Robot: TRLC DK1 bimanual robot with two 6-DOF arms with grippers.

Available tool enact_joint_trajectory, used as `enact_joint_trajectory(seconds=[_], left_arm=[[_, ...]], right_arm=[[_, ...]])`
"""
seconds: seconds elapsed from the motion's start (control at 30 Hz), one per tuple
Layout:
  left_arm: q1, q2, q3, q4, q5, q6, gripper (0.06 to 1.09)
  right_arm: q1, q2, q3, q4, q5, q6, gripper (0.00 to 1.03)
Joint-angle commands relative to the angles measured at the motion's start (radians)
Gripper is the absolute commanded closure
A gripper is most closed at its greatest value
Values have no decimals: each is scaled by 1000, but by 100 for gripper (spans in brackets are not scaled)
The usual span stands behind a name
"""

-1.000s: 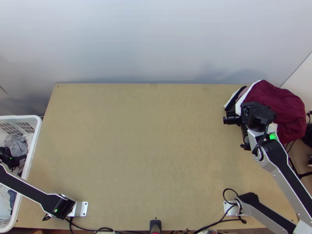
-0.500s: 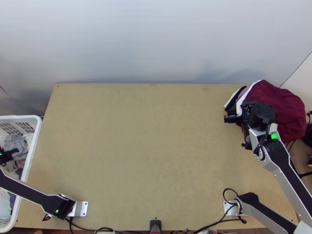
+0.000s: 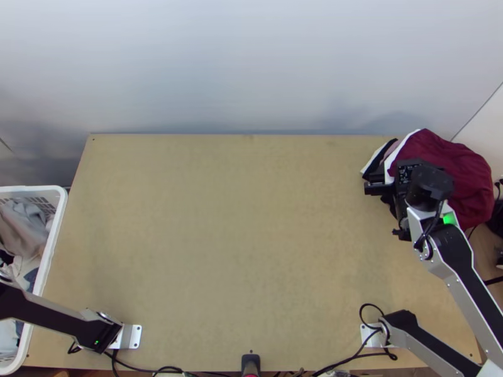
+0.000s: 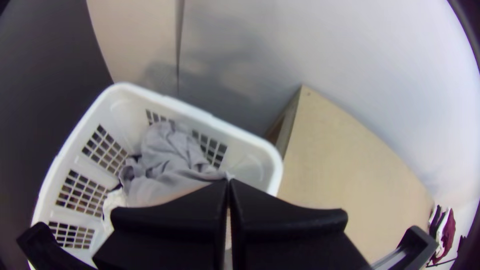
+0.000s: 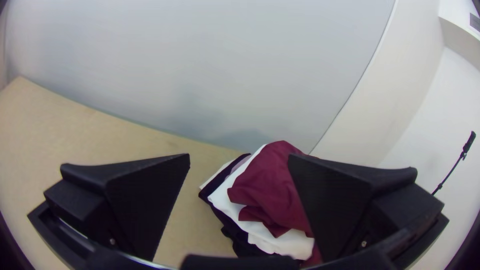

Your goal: Fold the t-shirt

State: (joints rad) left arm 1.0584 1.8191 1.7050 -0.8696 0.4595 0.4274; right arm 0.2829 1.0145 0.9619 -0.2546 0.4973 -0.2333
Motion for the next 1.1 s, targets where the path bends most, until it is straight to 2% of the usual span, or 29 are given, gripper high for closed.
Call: enact_joint_trajectory(seconds=[0.0,0.27,0.57,0.83,1.07], left_arm=[[-130,-145,206,-80,59,-115,105],[-357,-161,527,-216,76,-233,105],[-813,-192,467,-209,5,-214,105],[-1267,-121,473,-143,-174,-234,105],[-1555,-30,475,-95,-222,-285,105]], right_arm=[[-5,-39,-26,-3,0,-1,11],[-47,-109,-69,-11,0,-4,11],[-83,-208,-134,-48,-2,-4,12],[-123,-323,-178,-120,-2,2,12],[-212,-396,-239,-150,-2,2,12]])
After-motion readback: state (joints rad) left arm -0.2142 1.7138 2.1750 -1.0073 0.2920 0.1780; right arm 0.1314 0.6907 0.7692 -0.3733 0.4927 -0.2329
